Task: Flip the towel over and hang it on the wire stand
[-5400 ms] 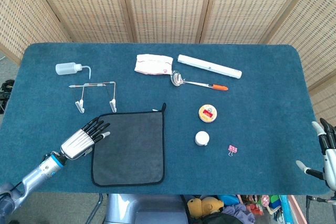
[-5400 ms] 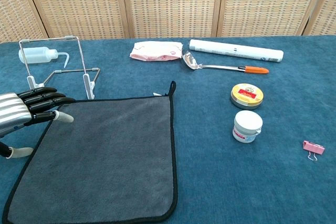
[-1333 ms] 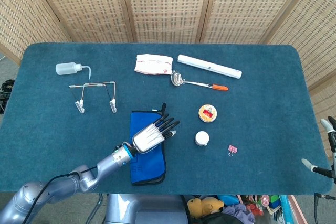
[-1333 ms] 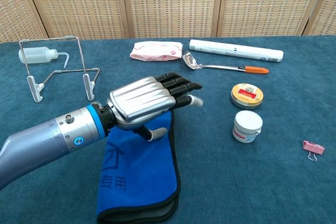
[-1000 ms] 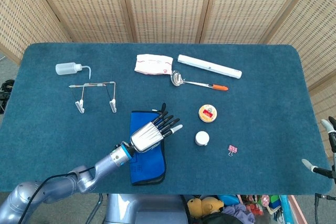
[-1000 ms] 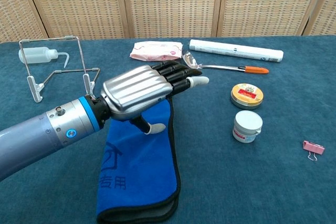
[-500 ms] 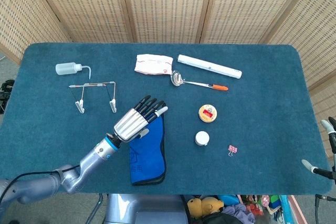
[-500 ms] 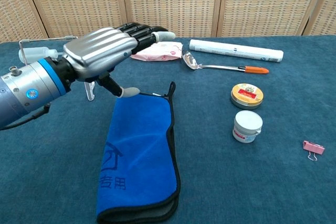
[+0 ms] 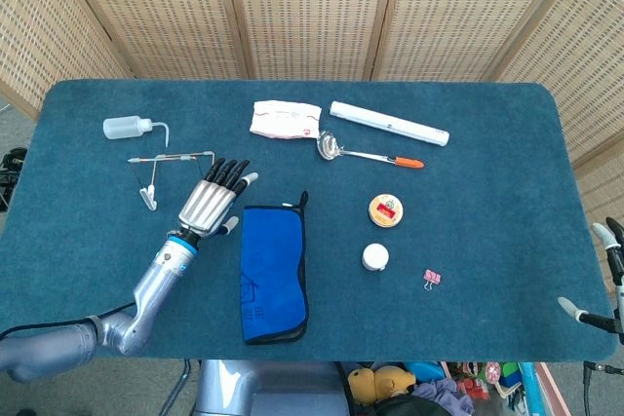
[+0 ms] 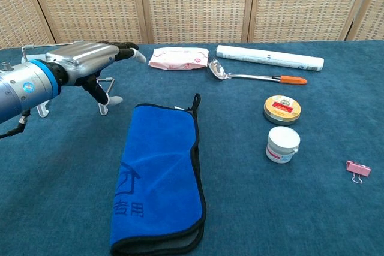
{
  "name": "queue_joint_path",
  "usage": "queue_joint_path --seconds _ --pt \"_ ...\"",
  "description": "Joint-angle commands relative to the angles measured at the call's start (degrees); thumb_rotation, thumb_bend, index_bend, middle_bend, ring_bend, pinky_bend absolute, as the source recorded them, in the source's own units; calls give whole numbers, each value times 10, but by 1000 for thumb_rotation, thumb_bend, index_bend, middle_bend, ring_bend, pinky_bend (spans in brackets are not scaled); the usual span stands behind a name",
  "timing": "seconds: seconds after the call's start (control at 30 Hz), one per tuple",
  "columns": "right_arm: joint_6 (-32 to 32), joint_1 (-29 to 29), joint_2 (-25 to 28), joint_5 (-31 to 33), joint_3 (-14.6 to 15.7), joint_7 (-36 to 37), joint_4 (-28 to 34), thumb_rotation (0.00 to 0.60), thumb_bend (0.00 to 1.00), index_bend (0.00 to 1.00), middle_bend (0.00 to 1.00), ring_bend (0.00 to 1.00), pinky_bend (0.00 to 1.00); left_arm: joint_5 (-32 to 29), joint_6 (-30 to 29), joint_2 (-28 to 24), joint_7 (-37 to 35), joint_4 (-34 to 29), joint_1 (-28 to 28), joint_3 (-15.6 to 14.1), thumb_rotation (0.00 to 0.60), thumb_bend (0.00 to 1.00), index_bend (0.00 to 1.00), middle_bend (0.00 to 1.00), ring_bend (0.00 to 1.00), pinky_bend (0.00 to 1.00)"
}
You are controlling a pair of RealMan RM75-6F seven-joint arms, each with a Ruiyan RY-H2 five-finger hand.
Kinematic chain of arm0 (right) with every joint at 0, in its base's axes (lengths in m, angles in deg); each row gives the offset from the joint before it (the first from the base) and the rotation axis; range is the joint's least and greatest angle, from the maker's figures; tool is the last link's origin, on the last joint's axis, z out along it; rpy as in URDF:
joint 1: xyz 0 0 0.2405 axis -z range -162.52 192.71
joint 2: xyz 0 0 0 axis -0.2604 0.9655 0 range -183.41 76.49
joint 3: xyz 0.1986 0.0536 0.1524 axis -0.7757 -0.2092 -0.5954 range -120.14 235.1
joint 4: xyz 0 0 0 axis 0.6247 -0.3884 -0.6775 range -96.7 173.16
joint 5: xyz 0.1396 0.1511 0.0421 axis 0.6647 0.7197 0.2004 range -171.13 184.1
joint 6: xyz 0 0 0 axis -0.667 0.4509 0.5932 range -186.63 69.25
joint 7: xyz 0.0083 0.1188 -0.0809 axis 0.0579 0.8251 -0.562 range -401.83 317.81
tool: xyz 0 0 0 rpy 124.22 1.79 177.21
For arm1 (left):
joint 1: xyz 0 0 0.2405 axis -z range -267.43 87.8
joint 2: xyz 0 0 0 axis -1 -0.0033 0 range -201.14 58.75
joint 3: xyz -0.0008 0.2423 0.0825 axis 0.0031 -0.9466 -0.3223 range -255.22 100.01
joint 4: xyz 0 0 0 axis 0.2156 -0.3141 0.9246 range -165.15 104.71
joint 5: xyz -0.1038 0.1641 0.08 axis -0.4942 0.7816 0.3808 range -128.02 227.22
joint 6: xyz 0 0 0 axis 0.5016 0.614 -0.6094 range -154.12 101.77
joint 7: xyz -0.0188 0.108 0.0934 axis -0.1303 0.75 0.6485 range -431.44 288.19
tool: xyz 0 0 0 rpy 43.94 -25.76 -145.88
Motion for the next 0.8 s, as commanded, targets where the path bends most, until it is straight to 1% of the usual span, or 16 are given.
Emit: queue_joint_path --seconds 0.03,0.17,0.3,0.37,0.47,0.57,0.8 --pt "-3 -2 -2 3 -1 -4 0 600 0 4 0 0 0 -104 47 11 58 -12 19 32 600 326 151 0 0 0" --pt "-12 -6 -3 9 -2 -8 -1 600 0 4 0 0 0 -162 65 26 79 -1 39 37 600 328 171 0 0 0" --pt "-15 -7 -3 13 -3 -8 -1 600 0 4 0 0 0 -208 62 34 110 3 55 33 600 327 182 0 0 0" --pt "-15 -7 -3 14 -3 -7 -2 600 0 4 0 0 0 -225 61 39 114 7 60 32 600 327 193 0 0 0" --pt "-16 -7 -3 14 -3 -7 -1 600 0 4 0 0 0 -236 64 43 108 12 66 33 600 328 218 0 0 0" --pt "-16 -8 -3 14 -3 -7 -1 600 0 4 0 0 0 -226 65 50 97 23 71 31 600 343 246 0 0 0" --pt "-20 -9 -3 18 -4 -6 -2 600 0 4 0 0 0 -231 57 68 98 42 83 27 600 351 251 0 0 0"
